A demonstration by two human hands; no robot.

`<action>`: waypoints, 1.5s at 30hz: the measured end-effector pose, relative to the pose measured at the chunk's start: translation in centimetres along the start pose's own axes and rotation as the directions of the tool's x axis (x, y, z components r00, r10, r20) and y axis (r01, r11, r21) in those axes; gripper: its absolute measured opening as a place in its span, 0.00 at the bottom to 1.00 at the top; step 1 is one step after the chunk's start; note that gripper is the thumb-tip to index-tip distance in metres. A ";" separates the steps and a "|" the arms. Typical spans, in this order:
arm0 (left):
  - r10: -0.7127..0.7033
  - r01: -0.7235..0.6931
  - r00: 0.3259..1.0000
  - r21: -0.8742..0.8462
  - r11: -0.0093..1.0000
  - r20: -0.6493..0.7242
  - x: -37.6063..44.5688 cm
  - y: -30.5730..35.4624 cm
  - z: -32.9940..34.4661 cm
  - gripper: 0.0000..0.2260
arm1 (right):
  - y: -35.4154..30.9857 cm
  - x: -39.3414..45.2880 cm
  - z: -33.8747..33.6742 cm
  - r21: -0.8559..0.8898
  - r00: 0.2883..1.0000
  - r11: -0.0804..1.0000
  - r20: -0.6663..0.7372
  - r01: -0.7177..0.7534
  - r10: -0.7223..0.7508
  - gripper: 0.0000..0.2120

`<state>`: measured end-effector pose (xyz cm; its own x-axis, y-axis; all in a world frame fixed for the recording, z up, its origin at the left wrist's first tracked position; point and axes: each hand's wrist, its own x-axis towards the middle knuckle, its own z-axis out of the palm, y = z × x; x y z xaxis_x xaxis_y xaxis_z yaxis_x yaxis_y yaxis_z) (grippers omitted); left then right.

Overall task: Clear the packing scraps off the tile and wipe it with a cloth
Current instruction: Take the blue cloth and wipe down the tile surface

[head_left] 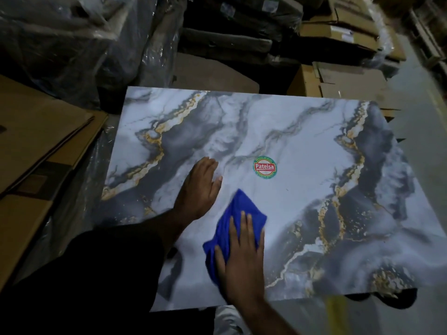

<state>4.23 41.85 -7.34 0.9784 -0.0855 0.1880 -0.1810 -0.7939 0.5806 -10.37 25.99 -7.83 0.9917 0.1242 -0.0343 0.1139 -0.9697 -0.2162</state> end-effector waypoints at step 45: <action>0.017 0.045 0.978 0.290 0.956 -0.206 6.2 -7.7 -1.2 0.27 | -5.2 44.6 -0.8 -0.009 0.835 0.840 0.114 0.543 -0.538 0.34</action>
<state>11.56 48.12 -9.68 0.9337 0.0273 0.3571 -0.1003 -0.9372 0.3340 33.35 36.37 -7.48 0.7600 0.6495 -0.0235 0.6342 -0.7490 -0.1918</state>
